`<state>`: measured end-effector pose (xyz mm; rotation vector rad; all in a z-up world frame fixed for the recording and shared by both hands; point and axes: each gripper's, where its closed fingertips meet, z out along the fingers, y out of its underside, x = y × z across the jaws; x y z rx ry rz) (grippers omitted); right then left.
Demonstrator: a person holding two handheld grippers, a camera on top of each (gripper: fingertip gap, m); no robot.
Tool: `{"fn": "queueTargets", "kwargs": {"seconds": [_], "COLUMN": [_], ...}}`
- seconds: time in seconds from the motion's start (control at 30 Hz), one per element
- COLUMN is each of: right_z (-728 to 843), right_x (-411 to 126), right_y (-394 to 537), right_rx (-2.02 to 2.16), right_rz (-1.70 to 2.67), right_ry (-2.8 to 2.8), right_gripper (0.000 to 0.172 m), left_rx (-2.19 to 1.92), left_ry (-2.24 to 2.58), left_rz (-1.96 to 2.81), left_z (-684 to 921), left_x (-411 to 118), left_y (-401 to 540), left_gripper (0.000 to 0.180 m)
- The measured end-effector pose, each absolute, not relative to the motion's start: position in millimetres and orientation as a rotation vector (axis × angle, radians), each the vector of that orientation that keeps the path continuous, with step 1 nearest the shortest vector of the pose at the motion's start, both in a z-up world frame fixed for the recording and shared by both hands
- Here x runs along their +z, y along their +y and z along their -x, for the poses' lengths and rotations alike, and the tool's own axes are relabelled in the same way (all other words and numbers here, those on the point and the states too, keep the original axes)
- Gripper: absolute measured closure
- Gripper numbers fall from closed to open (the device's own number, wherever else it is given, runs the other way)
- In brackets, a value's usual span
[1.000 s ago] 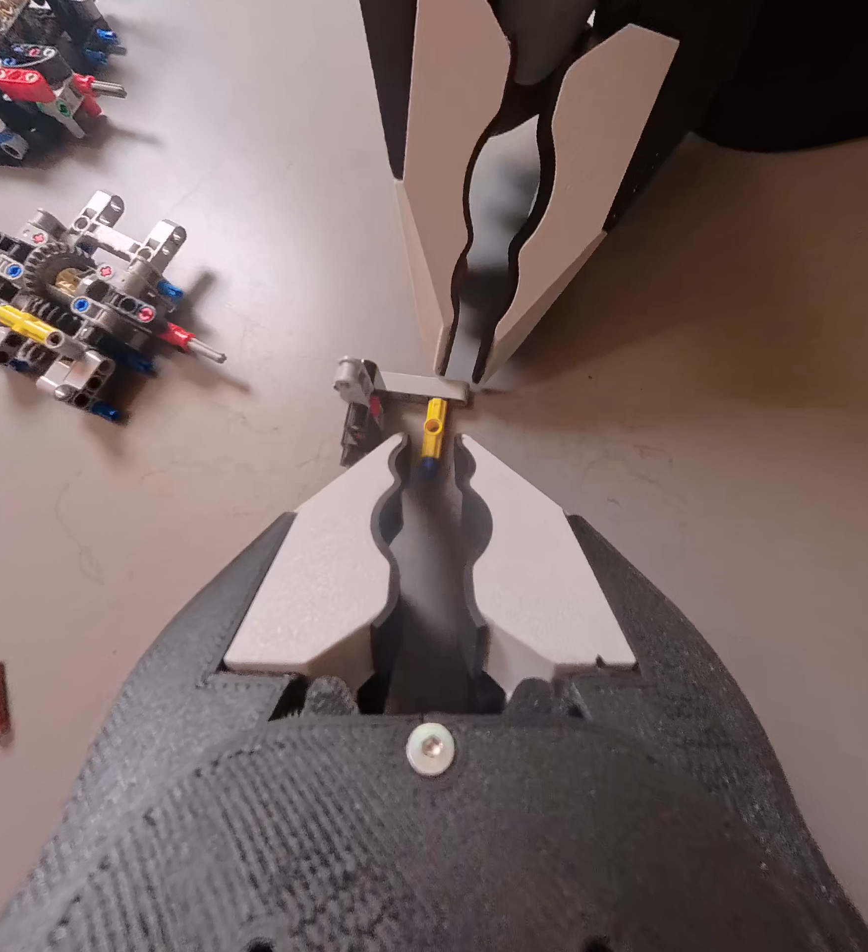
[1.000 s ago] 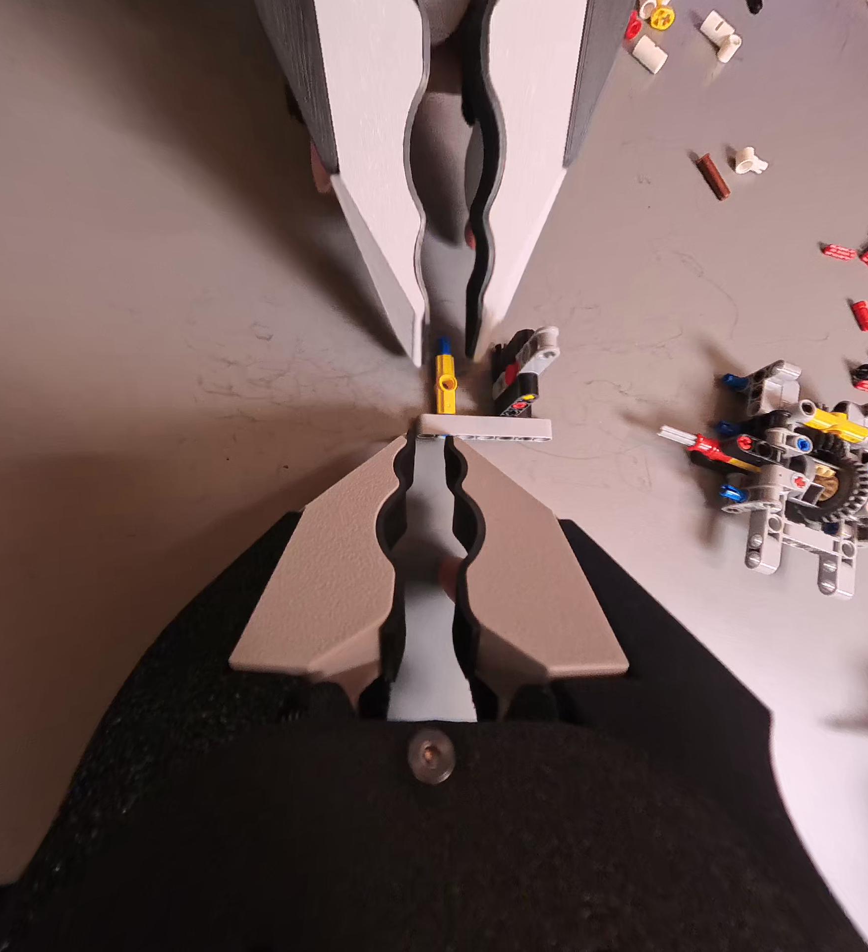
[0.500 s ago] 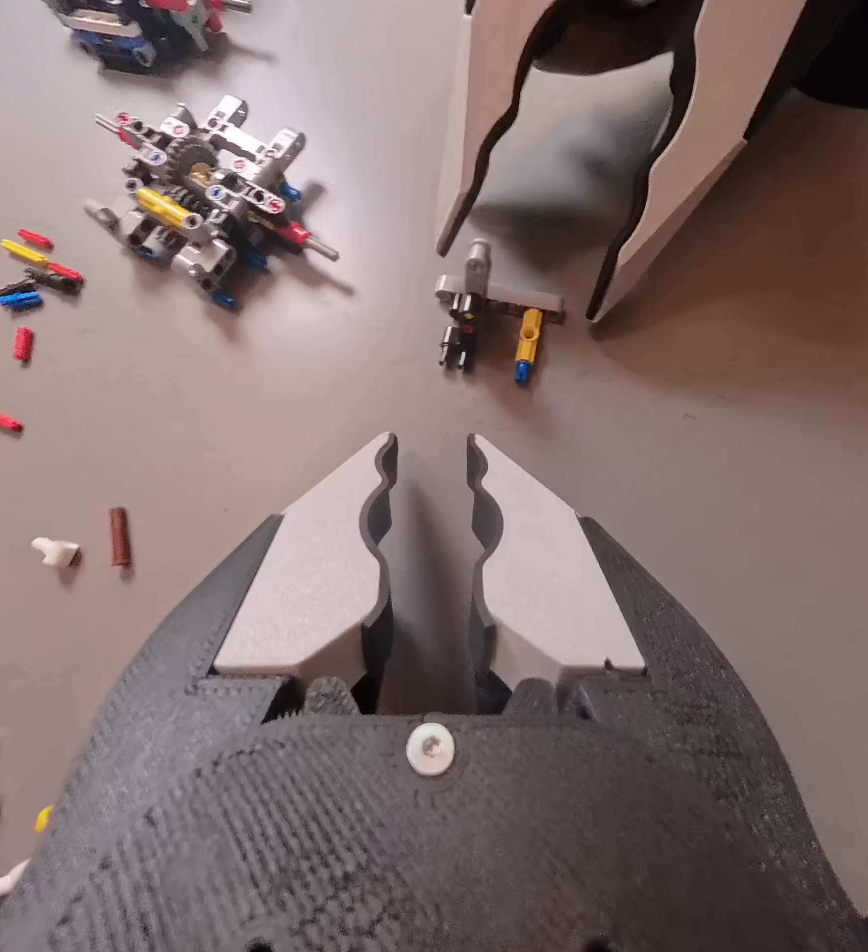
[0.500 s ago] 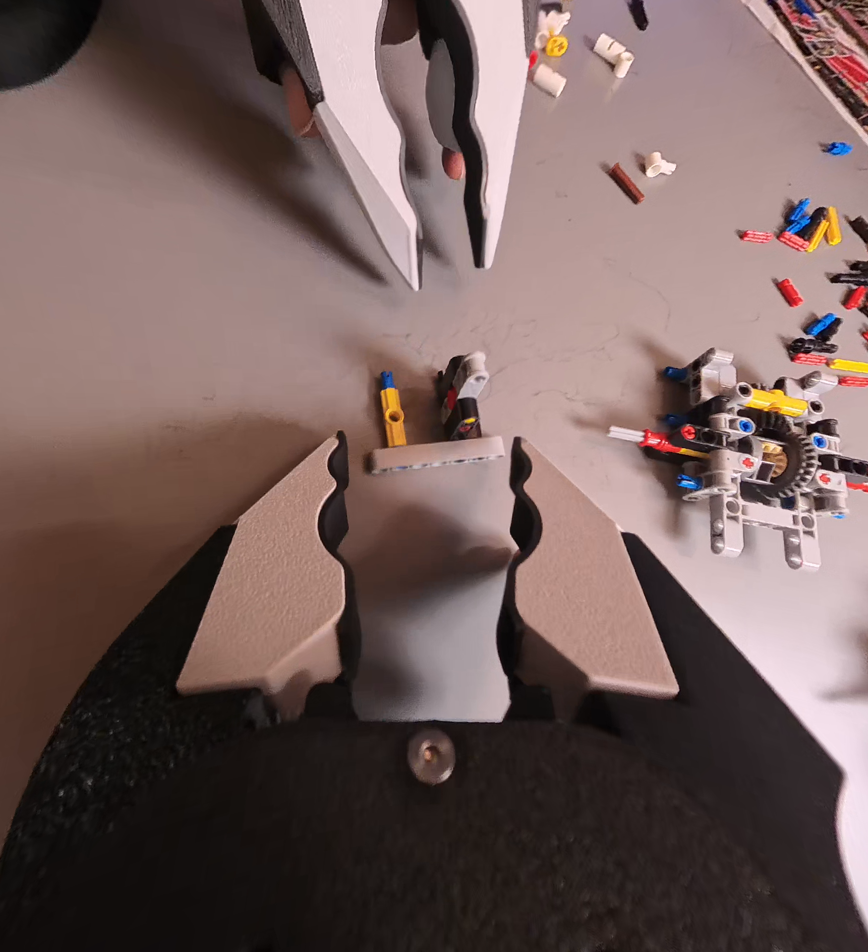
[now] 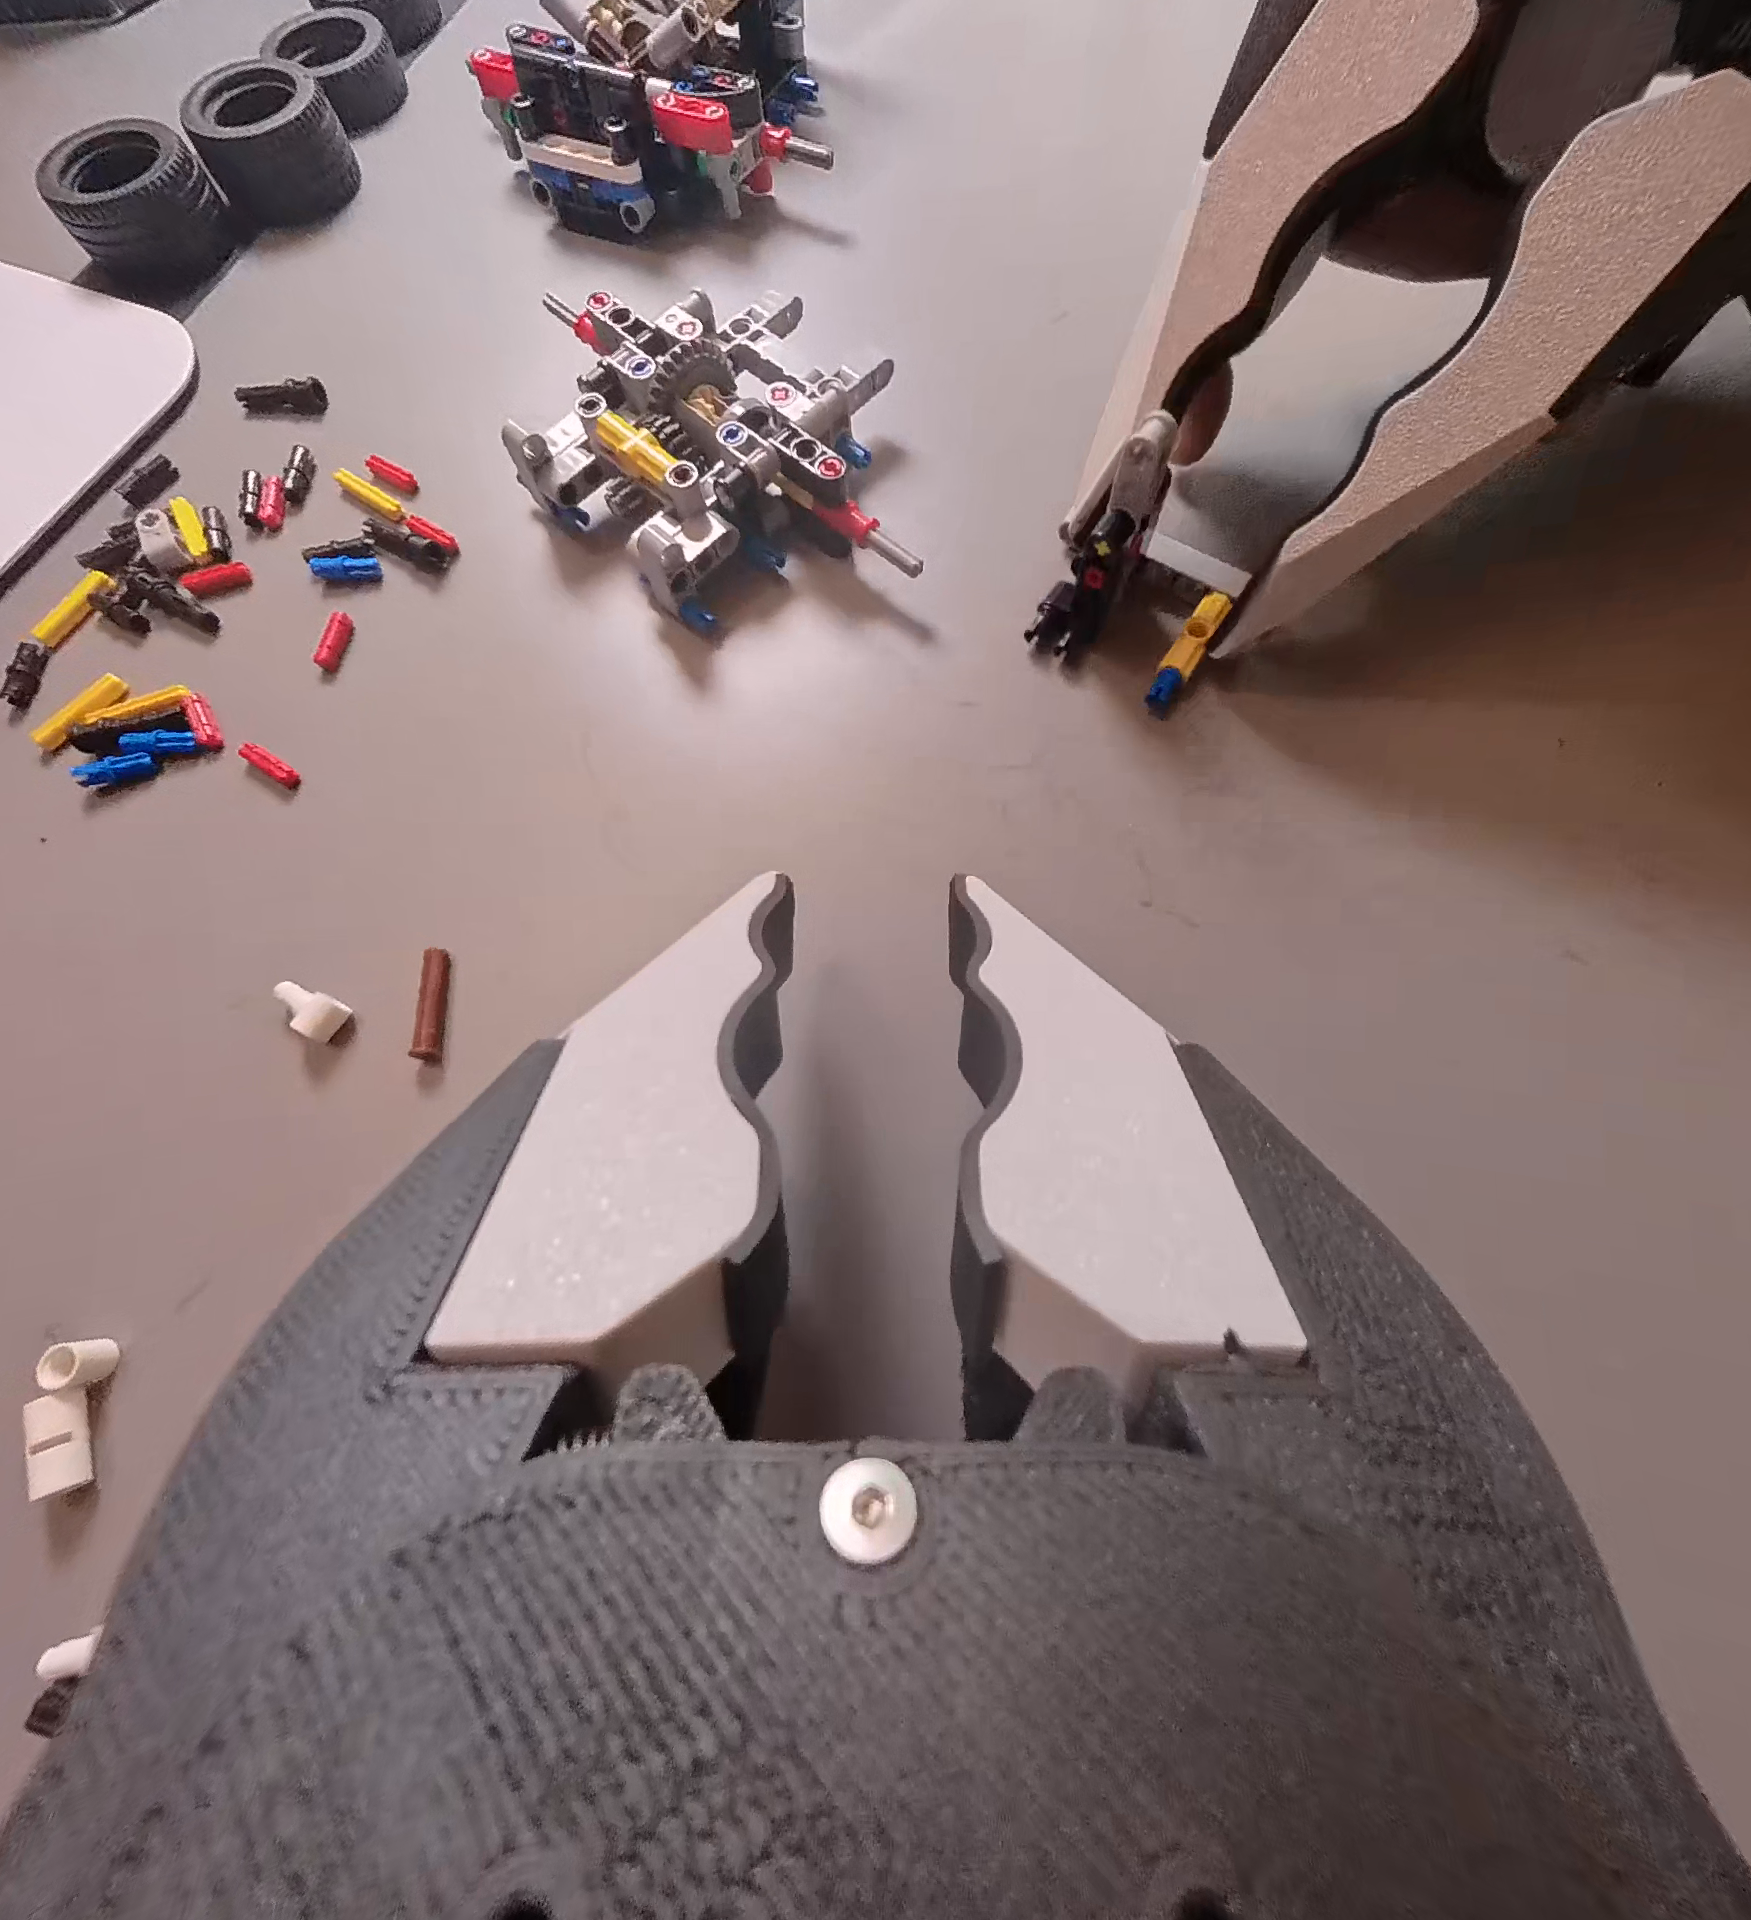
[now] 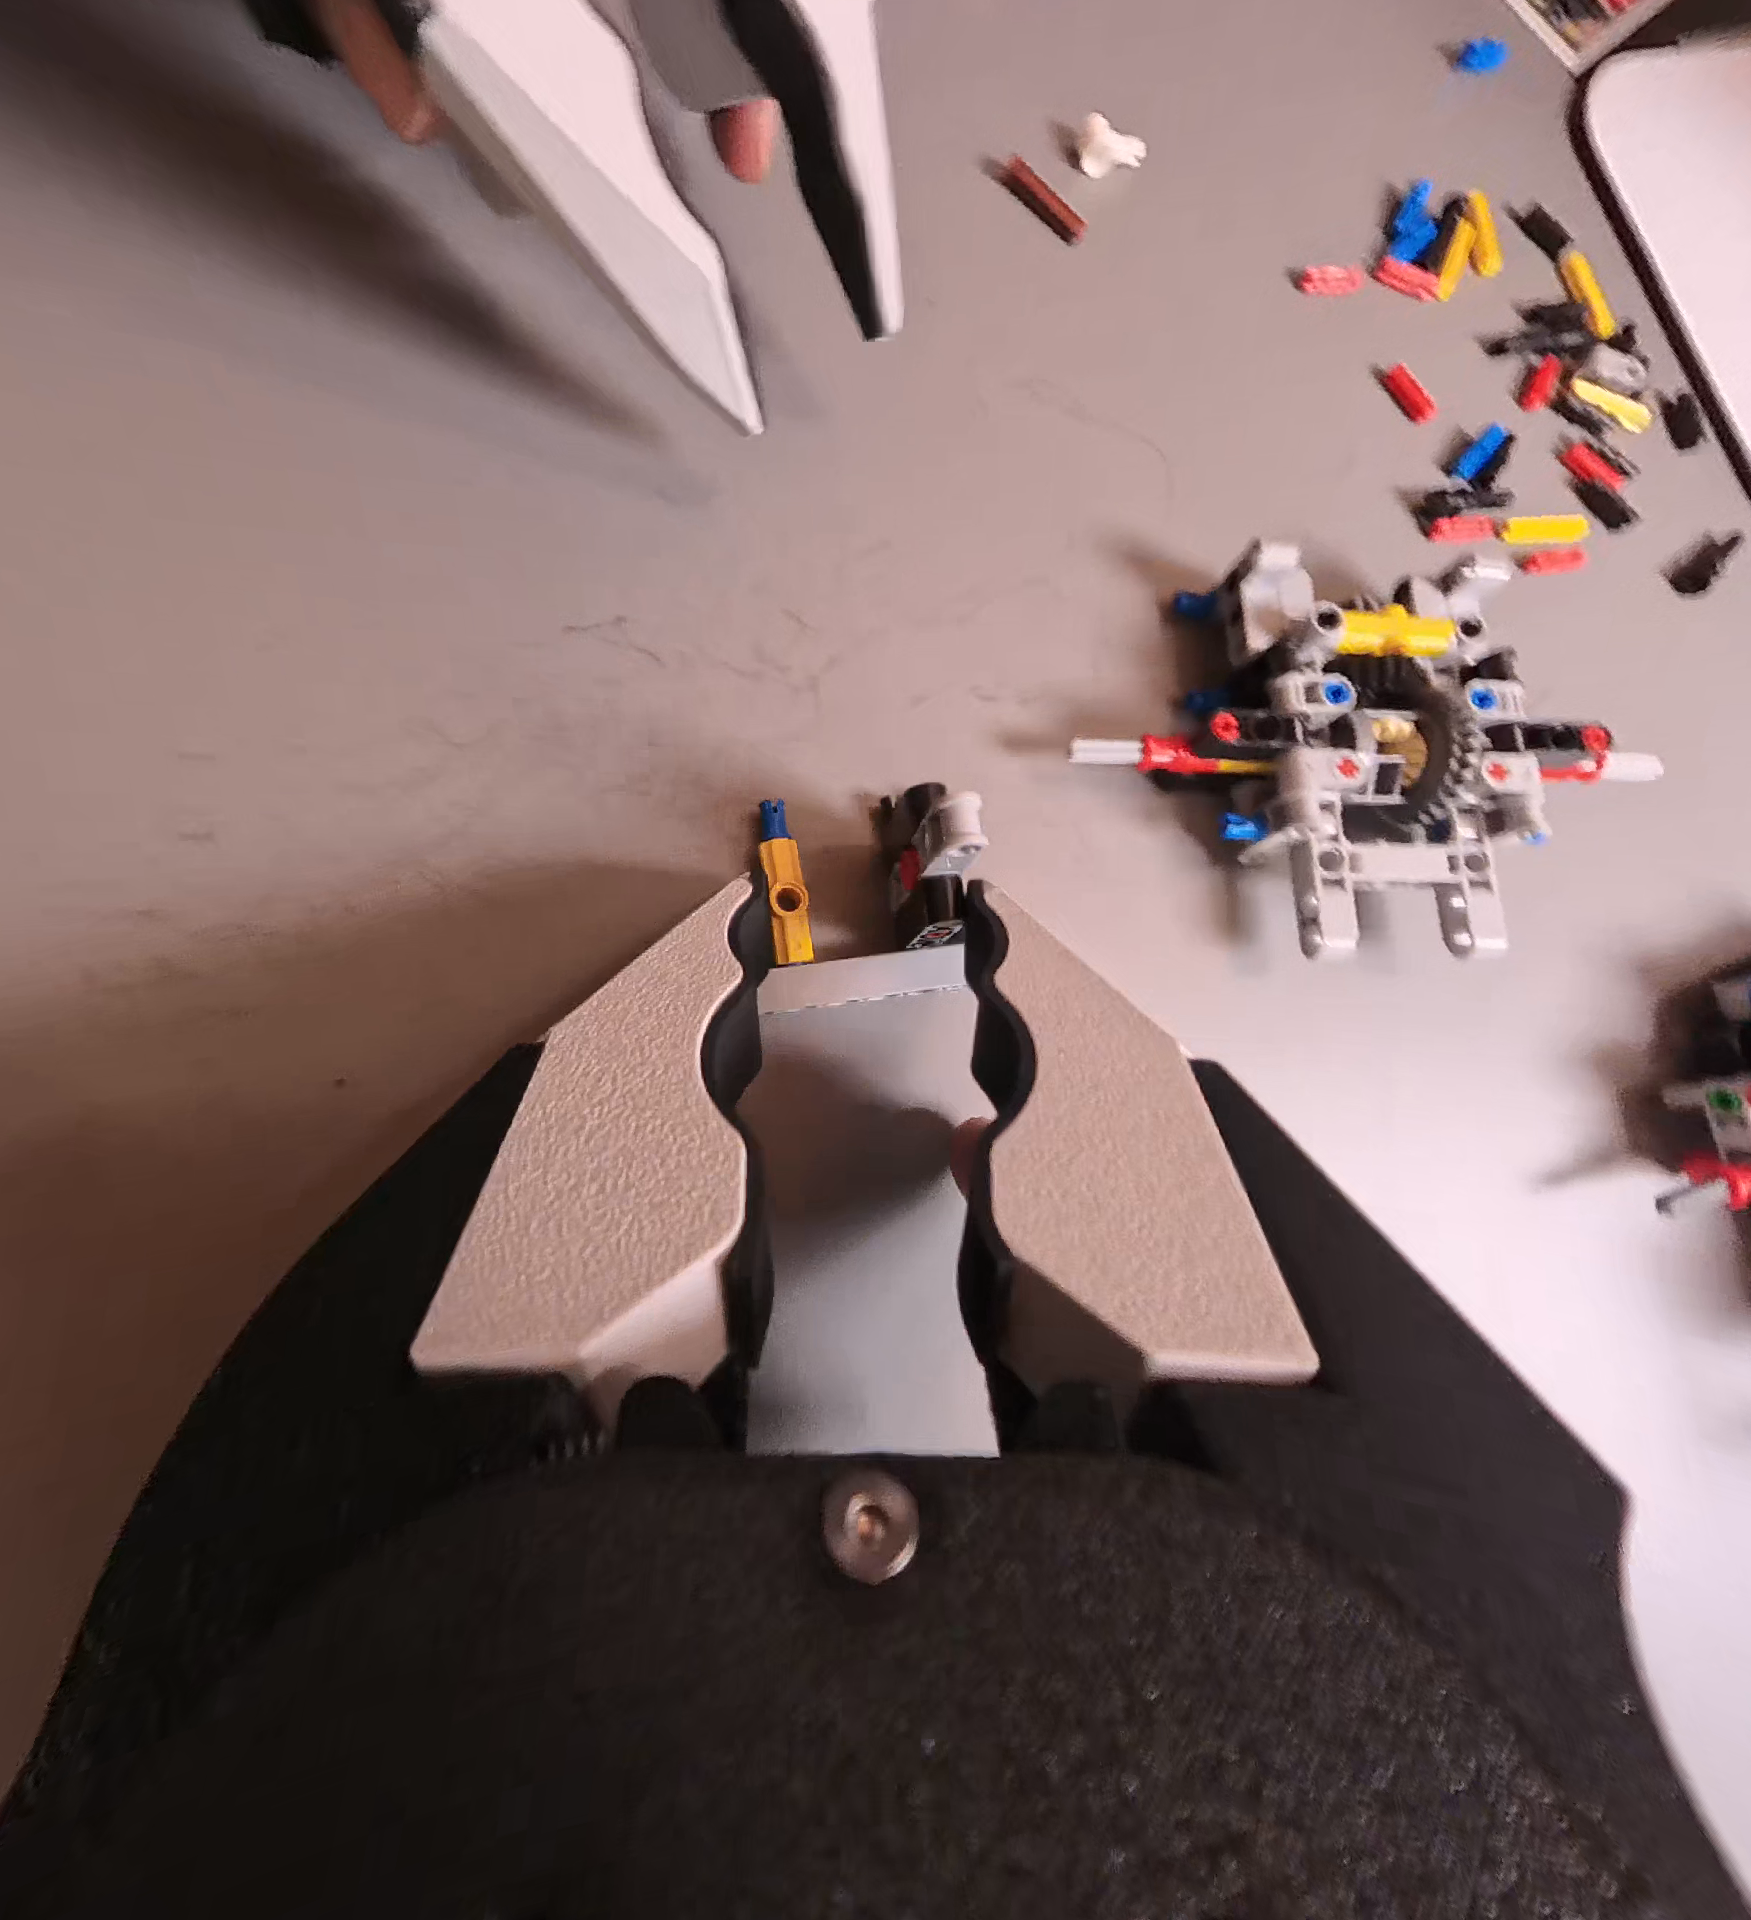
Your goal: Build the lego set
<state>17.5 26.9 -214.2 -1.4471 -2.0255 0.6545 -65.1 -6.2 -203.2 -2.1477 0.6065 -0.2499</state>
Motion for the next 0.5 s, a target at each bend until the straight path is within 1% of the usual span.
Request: {"fn": "queueTargets", "kwargs": {"seconds": [0.07,0.23,0.4,0.5], "right_z": [-14.6,-4.8,3.0,4.6], "right_x": [-214.4,-214.3,-214.5,-206.4], "right_y": [31.4,23.7,16.2,14.3], "right_rx": [0.629,0.573,0.581,0.634], "right_rz": [1.533,1.502,1.486,1.469], "right_ry": [-1.956,-1.913,-1.88,-1.858], "right_gripper": [0.136,0.135,0.133,0.125], "left_rx": [-0.252,-0.245,-0.244,-0.233], "left_ry": [0.608,0.619,0.544,0.498], "left_rz": [2.149,2.137,2.025,1.97], "left_z": [63.0,57.7,54.8,56.2], "left_x": [-204.8,-205.4,-186.7,-177.0], "left_y": [-5.6,-3.8,6.3,10.6], "left_gripper": [0.152,0.152,0.152,0.152]}}
